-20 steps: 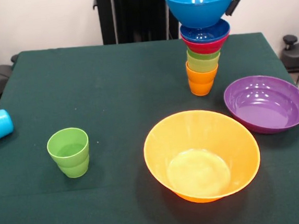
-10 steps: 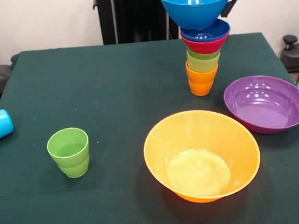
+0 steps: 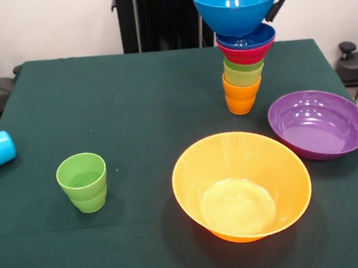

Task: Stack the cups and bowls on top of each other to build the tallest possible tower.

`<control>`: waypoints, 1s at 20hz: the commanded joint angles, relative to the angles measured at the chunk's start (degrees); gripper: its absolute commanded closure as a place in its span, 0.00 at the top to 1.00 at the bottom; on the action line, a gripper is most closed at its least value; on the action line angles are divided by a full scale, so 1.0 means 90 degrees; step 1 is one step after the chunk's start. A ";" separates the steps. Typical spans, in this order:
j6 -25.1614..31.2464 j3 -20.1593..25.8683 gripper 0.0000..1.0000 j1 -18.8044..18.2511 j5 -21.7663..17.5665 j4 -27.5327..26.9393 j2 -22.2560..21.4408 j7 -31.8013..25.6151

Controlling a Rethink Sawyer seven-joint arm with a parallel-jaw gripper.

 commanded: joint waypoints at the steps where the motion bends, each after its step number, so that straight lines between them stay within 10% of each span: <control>1: -0.0355 0.0474 0.00 -0.0113 0.0226 -0.0368 0.0130 0.1252; 20: -0.0771 0.0417 0.00 -0.0049 0.0219 -0.0393 0.0273 0.1341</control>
